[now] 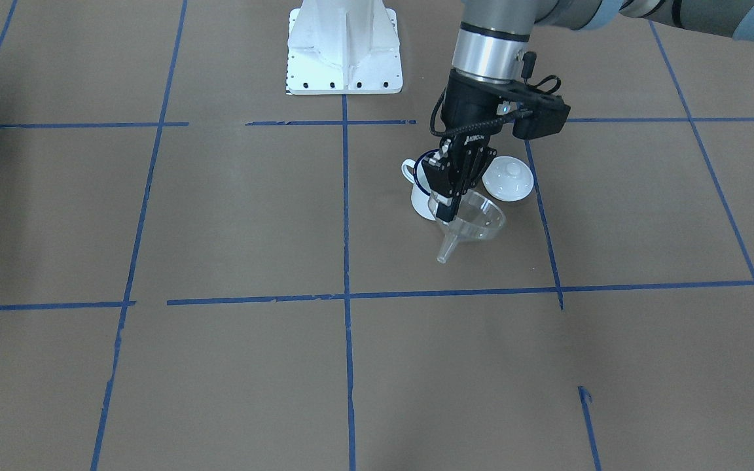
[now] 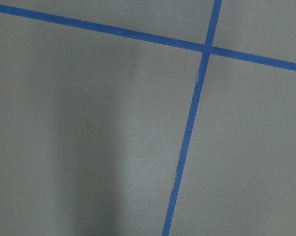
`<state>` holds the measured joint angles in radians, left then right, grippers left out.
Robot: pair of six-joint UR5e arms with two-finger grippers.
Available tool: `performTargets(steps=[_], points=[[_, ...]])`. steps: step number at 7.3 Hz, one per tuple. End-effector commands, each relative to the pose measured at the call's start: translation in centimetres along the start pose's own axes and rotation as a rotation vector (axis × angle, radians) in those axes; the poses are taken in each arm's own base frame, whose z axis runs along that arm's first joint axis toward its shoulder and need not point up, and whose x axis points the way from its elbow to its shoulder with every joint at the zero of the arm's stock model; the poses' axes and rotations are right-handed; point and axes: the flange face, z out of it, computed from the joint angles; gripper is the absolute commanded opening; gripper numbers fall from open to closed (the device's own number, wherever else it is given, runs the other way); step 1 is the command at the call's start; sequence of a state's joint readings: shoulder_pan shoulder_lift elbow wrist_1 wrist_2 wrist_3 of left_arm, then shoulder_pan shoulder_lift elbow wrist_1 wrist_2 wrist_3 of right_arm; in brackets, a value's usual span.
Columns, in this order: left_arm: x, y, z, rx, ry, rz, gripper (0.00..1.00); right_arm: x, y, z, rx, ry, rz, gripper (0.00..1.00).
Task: Remove funnel from cup
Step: 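Lift the funnel out of the mug with the left gripper, set it farther away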
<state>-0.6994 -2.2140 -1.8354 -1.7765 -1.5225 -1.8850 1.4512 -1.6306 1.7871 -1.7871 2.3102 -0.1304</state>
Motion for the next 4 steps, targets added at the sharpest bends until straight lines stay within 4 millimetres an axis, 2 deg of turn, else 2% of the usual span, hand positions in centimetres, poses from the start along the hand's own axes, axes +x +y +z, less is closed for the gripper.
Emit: performTargets(steps=[1,2,3,4], points=[[-2.0,-1.6,9.3,0.129,0.077,-0.199,0.00,0.1,0.0,0.1,-0.001,0.000,0.001,1.00],[-1.3,-1.9,13.8,0.207,0.084,-0.227,0.00,0.0,0.0,0.0,0.000,0.000,0.000,1.00],[-1.5,-2.2,16.8,0.252,0.103,-0.251,0.00,0.0,0.0,0.0,0.000,0.000,0.000,1.00],[-2.8,-2.6,18.5,0.254,0.109,-0.250,0.00,0.0,0.0,0.0,0.000,0.000,0.000,1.00]])
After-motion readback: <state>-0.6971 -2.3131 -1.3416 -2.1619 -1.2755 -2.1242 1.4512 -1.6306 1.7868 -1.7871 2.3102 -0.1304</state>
